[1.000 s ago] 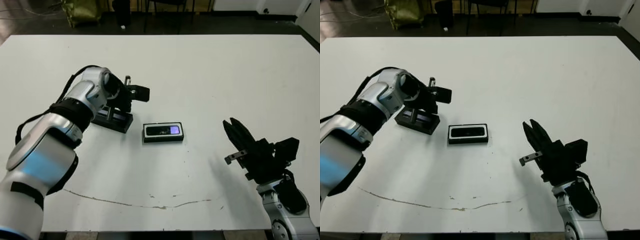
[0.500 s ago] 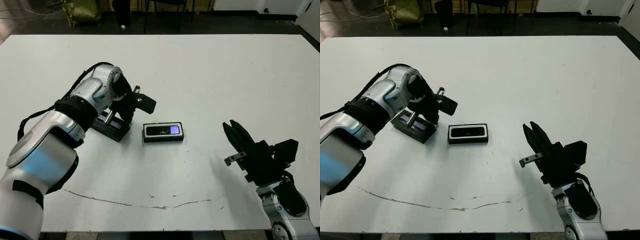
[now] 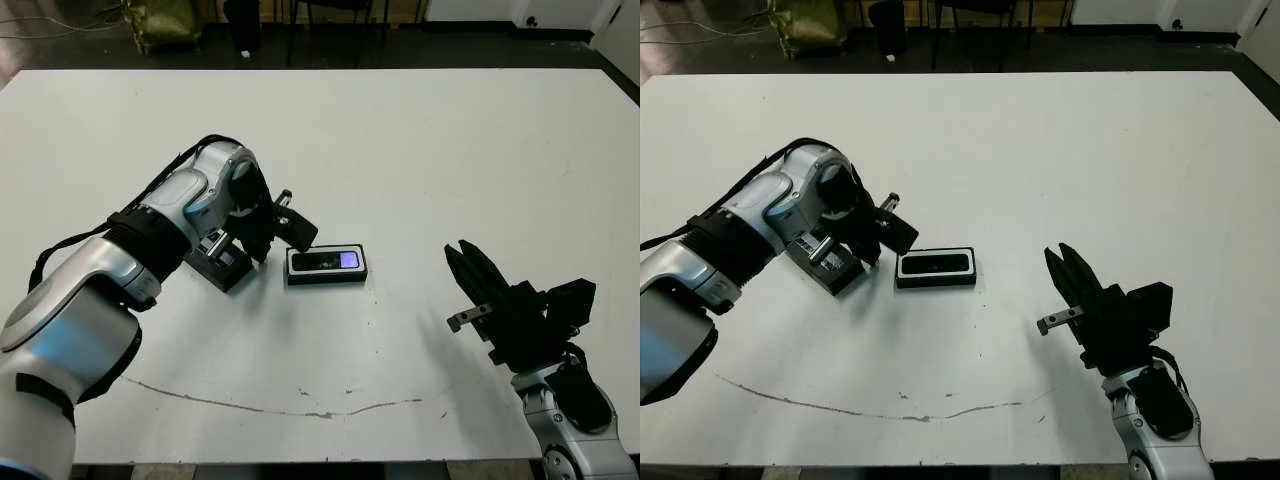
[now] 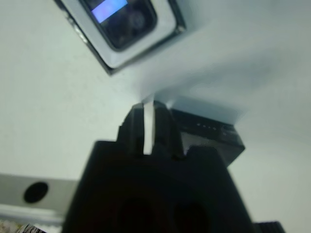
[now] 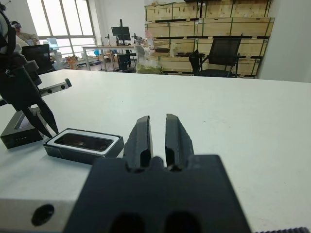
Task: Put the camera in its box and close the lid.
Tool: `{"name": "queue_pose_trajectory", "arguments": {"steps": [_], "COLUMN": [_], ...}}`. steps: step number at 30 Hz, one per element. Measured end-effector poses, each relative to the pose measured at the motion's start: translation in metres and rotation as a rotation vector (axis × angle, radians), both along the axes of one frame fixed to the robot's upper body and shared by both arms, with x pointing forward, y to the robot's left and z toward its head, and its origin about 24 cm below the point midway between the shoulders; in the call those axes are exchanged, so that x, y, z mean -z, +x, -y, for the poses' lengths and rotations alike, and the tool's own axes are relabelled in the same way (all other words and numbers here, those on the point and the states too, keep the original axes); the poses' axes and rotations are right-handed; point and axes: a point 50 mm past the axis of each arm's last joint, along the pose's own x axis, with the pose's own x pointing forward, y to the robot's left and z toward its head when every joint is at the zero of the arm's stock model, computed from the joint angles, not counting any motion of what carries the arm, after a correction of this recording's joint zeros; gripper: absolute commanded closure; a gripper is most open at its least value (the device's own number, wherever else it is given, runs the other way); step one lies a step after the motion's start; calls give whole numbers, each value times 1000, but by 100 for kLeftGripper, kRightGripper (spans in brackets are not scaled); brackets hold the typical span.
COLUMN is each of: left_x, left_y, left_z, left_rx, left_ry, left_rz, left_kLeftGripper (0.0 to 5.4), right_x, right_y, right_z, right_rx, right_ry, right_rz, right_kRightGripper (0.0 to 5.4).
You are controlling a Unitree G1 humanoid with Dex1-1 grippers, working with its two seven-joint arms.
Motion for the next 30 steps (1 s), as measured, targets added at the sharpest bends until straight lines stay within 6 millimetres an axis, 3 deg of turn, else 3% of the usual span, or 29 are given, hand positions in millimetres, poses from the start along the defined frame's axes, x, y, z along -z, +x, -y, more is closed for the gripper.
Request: {"name": "queue_pose_trajectory", "arguments": {"steps": [15,30], "left_x": [0,1], "left_y": [-9,-35], "left_z": [-18,-40], "left_rx": [58,75], "left_ry": [88,148], "left_rz": [-23,-99], "left_kLeftGripper": [540,540], "right_x": [0,-1], "right_y": [-1,-1], "right_z": [0,1], "right_rx": [0,-4], "right_ry": [-4,-6], "right_rz": [-3,4], "right_kRightGripper": [538,538]}}
